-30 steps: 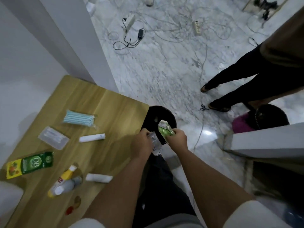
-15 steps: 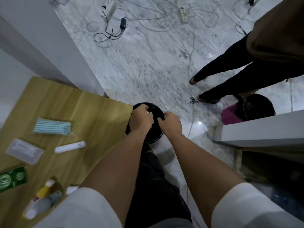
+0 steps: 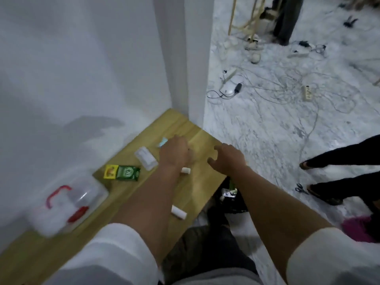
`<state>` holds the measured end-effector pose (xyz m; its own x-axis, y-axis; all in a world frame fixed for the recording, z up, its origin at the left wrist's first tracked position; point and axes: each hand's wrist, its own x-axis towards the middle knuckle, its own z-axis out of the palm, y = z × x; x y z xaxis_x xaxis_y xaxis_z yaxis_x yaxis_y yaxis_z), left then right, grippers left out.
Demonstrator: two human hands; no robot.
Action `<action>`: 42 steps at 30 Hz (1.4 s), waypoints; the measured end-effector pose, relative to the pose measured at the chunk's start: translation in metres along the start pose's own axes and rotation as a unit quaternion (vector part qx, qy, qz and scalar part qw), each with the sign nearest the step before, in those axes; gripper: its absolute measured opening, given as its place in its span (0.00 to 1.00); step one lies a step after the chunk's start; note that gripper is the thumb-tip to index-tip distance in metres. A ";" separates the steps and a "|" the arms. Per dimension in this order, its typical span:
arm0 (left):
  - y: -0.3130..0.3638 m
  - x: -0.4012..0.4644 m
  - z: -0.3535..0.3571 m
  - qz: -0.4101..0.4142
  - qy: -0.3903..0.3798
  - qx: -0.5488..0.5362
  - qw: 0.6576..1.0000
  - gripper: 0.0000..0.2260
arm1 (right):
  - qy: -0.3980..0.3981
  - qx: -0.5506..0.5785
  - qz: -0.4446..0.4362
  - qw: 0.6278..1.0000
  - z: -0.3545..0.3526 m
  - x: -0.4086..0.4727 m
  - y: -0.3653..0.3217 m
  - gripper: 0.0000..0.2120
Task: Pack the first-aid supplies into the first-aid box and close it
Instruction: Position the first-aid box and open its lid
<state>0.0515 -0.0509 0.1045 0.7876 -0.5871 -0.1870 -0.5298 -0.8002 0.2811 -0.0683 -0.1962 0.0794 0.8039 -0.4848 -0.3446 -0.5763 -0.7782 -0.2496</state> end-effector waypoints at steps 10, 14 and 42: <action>-0.214 -0.131 -0.101 -0.213 0.124 0.038 0.968 0.18 | -0.001 -0.084 -0.255 0.963 -0.022 -0.010 -0.250 0.34; -0.277 -0.196 -0.107 -0.304 0.148 0.005 0.941 0.21 | -0.022 -0.074 -0.335 0.939 -0.003 -0.029 -0.325 0.36; -0.348 -0.269 0.085 -0.310 0.323 -0.199 0.872 0.37 | -0.012 -0.021 -0.438 0.899 0.178 -0.060 -0.345 0.36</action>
<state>-0.0027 0.3756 -0.0229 0.9649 0.2367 0.1136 0.1102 -0.7578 0.6431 0.0559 0.1721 0.0245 0.9428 0.3292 -0.0520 0.2825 -0.8721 -0.3995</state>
